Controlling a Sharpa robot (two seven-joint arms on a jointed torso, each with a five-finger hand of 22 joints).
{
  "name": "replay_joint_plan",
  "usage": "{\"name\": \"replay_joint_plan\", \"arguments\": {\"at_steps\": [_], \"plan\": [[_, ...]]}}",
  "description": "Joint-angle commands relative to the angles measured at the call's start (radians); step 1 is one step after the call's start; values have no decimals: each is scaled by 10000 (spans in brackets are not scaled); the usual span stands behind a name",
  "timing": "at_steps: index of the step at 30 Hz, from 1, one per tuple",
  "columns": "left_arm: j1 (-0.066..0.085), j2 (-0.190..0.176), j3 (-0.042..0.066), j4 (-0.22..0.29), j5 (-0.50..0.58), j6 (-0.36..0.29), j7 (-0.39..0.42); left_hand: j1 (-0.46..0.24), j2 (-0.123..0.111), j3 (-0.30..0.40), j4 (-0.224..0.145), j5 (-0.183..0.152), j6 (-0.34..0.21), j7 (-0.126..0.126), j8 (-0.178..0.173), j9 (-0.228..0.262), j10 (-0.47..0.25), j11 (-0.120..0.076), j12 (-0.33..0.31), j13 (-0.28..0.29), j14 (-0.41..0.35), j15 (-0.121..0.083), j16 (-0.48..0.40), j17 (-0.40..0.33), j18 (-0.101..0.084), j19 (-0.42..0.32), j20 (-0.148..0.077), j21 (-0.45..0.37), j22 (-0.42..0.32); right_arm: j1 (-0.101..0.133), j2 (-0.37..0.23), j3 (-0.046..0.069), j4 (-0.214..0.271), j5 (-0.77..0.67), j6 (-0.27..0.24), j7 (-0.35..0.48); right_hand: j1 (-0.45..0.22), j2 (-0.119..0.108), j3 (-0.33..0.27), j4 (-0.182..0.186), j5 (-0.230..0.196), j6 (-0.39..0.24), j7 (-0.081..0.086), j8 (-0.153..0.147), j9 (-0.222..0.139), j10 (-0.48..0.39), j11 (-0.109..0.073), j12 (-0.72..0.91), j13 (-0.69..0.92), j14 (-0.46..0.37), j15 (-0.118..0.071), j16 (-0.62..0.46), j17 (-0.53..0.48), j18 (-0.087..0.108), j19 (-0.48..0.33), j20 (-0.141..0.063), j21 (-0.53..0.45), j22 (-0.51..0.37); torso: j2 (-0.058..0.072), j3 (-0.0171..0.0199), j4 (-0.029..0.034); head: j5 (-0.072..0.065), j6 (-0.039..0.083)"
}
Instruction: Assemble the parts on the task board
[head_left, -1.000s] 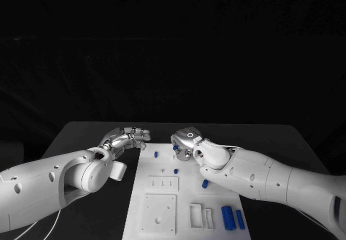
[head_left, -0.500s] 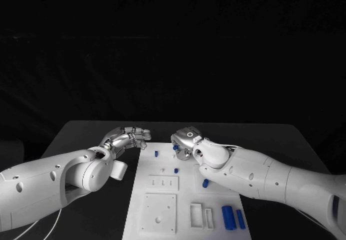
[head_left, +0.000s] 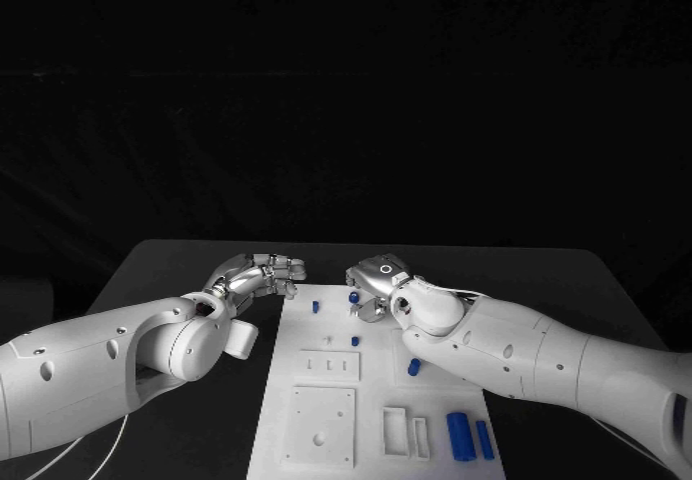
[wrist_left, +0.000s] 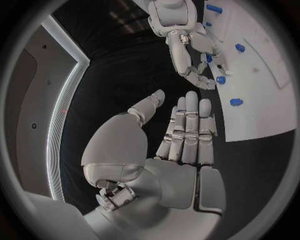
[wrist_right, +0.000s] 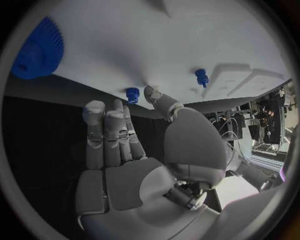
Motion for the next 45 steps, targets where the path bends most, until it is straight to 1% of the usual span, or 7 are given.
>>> {"name": "replay_joint_plan", "arguments": {"at_steps": [1, 8, 23, 25, 26, 27, 45], "plan": [[26, 3, 11, 6, -29, 135, 42, -96, 29, 69, 12, 4, 9, 46, -61, -9, -41, -5, -56, -10, -62, 14, -25, 8, 143, -60, -17, 55, 177, 4, -68, -3, 88, 171, -260, 73, -12, -110, -120, -32, 56, -71, 10, -42, -18, -111, 0, 24, -31, -27, 62, 41, -27, 1019, -65, 67, -53, 99, 13, -3, -2, 6, -11], [26, -15, 11, -43, -29, 130, 60, -97, 21, 68, 9, 3, 3, 49, -63, -12, -45, -3, -61, -11, -67, 16, -28, 8, 143, -63, -16, 57, 177, 66, -875, 45, 1026, 611, -667, 281, 58, -105, -148, -19, 72, -6, -18, 10, 3, -33, -17, 82, -35, -40, 42, 59, -72, 1019, -69, 80, -80, 90, 6, -2, -8, -11, 84], [35, -142, 12, -296, 1, 63, 156, -76, 11, 80, -12, 8, -15, 56, -70, -20, -33, -7, -64, -5, -66, 15, -27, 11, 148, -68, -16, 64, 175, 460, -2968, 722, 2412, 3151, 188, 1249, 537, -108, -626, -458, 335, 80, -276, 88, 51, 2234, -802, 1958, 1396, -61, -723, 254, -165, 1019, -149, 49, 53, 181, 15, 44, -221, -149, 399], [35, -130, 11, -297, 3, 78, 166, -74, 9, 81, -14, 8, -16, 57, -71, -20, -32, -7, -64, -5, -66, 15, -28, 11, 149, -68, -16, 64, 175, 460, -3115, 722, 2306, 3275, 463, 1229, 527, -109, -967, -634, 506, -1, -472, 43, 50, 3187, -986, 3495, 2480, -72, -905, 292, -144, 1019, -106, 11, 157, 218, 15, 52, -240, -134, 411], [35, -122, 10, -298, 4, 87, 167, -74, 10, 81, -14, 8, -17, 57, -71, -21, -32, -7, -64, -5, -66, 15, -28, 11, 149, -68, -16, 64, 175, 460, -3163, 722, 2239, 3339, 541, 1240, 570, -71, -1334, -807, 1097, 7, -923, 24, 109, 558, -1149, 7433, 6257, -95, -462, 532, 46, 1008, -29, -163, 386, 152, 13, 73, -250, -119, 393], [35, -119, 10, -296, 4, 87, 165, -73, 10, 81, -14, 9, -17, 57, -71, -21, -32, -7, -64, -5, -66, 15, -28, 11, 149, -68, -16, 64, 175, 460, -3182, 722, 2218, 3341, 588, 1241, 456, -67, -1266, -645, 876, 31, -459, 34, 117, 450, -952, 7648, 6464, -109, -748, 534, 52, 994, -73, -142, 369, 149, 15, 72, -246, -126, 390], [32, -138, 6, -271, 4, 152, 126, -70, 13, 86, -17, 8, -17, 60, -69, -23, -31, -6, -69, -3, -70, 16, -30, 12, 148, -71, -14, 68, 174, 50, -2924, 713, 1518, 3309, 1420, 1200, 157, 32, -1313, -355, 1326, -186, -259, -227, 72, -16, -797, 12159, 10760, -312, -700, 1658, 1497, 1019, -121, -349, 1445, 221, 41, 104, -226, -166, 249]]}}
